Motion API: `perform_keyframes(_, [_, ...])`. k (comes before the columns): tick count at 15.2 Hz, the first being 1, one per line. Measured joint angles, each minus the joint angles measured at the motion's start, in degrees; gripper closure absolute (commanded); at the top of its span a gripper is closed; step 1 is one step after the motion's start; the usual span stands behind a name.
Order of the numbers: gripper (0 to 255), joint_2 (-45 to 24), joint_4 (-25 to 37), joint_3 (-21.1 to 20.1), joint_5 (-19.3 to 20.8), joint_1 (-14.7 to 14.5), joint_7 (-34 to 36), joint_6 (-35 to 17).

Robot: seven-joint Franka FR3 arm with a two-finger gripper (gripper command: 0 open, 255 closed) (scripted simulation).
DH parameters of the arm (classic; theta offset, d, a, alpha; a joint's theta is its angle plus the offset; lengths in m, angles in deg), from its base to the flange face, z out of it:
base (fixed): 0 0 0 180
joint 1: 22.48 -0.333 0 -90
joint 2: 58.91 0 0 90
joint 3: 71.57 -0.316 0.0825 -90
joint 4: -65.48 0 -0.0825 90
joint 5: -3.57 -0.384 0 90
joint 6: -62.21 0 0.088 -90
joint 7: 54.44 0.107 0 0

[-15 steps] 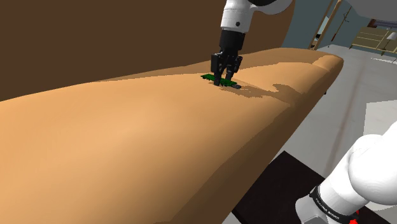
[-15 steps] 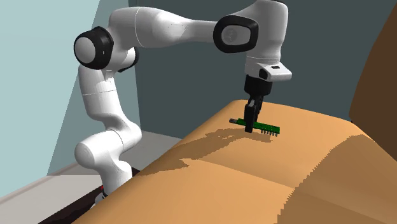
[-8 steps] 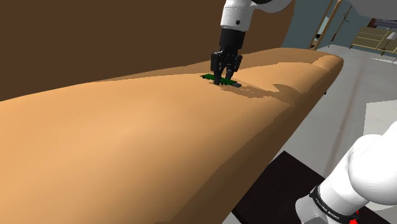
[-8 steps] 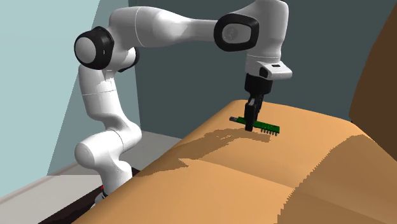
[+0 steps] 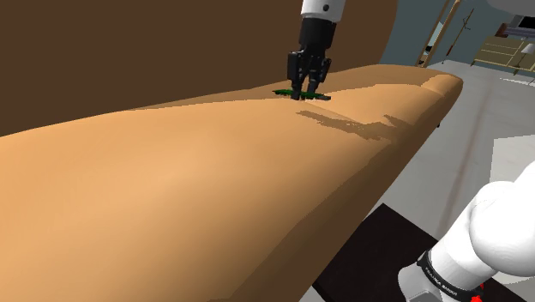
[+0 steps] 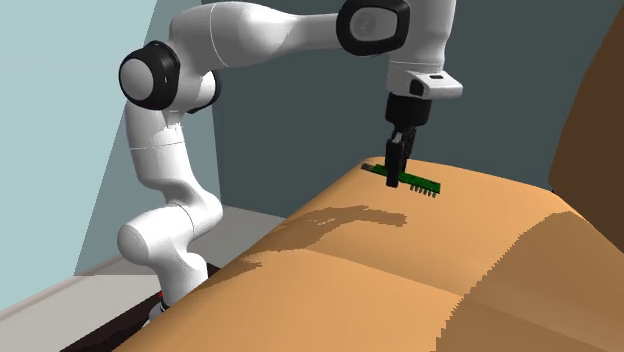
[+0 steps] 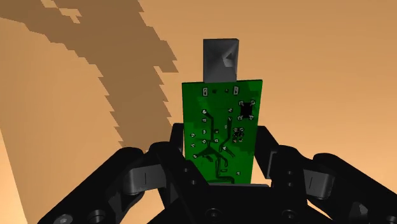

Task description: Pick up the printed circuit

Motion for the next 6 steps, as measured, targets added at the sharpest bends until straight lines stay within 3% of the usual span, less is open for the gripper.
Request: perform_keyframes(6, [255, -1.8, 6.5, 0.0, 0.2, 0.0, 0.9, 4.7])
